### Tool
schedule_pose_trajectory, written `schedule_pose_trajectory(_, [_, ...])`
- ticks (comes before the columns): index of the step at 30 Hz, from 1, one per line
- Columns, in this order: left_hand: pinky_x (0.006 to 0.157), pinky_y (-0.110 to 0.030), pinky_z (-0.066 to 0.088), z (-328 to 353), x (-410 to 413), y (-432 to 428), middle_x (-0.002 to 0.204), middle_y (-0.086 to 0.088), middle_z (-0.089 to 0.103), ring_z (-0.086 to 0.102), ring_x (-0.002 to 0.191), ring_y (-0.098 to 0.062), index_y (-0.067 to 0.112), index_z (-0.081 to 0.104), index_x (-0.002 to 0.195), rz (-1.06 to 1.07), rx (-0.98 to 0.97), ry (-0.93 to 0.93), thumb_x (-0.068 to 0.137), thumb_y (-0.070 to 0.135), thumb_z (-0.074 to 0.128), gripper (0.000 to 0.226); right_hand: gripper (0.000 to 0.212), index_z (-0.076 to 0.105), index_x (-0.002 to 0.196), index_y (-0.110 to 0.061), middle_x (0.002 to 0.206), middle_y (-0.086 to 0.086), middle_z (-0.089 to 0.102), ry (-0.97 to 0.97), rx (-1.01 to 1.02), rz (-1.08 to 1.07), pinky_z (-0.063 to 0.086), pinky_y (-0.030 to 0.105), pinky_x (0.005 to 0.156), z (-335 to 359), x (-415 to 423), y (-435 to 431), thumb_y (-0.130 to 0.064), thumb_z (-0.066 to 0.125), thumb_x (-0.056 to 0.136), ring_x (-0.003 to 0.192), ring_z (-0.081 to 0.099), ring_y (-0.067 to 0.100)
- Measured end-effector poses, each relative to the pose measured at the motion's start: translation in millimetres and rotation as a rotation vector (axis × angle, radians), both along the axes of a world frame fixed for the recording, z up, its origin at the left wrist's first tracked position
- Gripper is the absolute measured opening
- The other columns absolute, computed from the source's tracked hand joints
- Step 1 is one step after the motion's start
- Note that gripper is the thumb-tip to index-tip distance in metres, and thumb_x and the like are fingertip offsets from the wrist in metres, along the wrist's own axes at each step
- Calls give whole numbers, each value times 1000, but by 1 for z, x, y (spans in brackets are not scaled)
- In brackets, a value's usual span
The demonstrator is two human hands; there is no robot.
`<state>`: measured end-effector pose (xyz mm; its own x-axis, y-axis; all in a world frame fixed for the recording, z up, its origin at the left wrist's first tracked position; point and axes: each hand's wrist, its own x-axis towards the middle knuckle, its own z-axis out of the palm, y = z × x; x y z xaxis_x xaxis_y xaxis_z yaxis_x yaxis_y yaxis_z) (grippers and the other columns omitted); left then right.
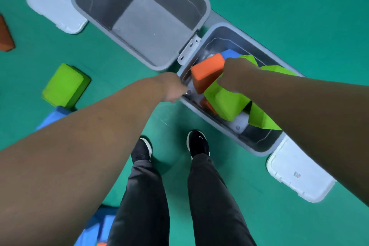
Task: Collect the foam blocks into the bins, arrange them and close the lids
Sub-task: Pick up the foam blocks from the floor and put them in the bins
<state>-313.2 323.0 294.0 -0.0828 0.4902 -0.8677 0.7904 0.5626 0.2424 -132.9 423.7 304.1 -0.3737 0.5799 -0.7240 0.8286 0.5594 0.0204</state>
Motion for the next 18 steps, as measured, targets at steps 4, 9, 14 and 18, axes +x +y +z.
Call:
schedule_pose_trajectory(4, [96, -45, 58, 4, -53, -43, 105, -13, 77, 72, 102, -32, 7, 76, 105, 153, -21, 32, 98, 24, 48, 33, 27, 47, 73, -20, 86, 5, 58, 112, -53, 67, 49, 37, 82, -3, -69, -14, -32, 65, 90, 96, 64, 33])
schedule_pose_trajectory(9, [96, -43, 59, 10, -120, -124, 113, -11, 76, 74, 105, -29, 6, 73, 116, 522, 42, 55, 103, 25, 53, 31, 30, 42, 104, -13, 95, 7, 51, 160, -56, 246, 42, 35, 65, 3, -162, -58, -32, 59, 89, 85, 53, 27])
schedule_pose_trajectory(14, [97, -46, 57, 18, -165, -234, 115, -14, 74, 71, 108, -32, 4, 72, 116, 775, 80, 83, 101, 18, 50, 30, 52, 48, 128, -9, 121, 15, 60, 177, -78, 488, 50, 38, 79, 4, -249, -138, -41, 62, 90, 103, 58, 35])
schedule_pose_trajectory(18, [98, -47, 57, 6, -170, -340, 118, -13, 74, 71, 109, -31, 1, 70, 116, 897, 21, 50, 102, 18, 46, 33, 58, 48, 138, -11, 132, 17, 58, 160, -99, 617, 51, 39, 84, -7, -302, -230, -42, 61, 90, 115, 59, 39])
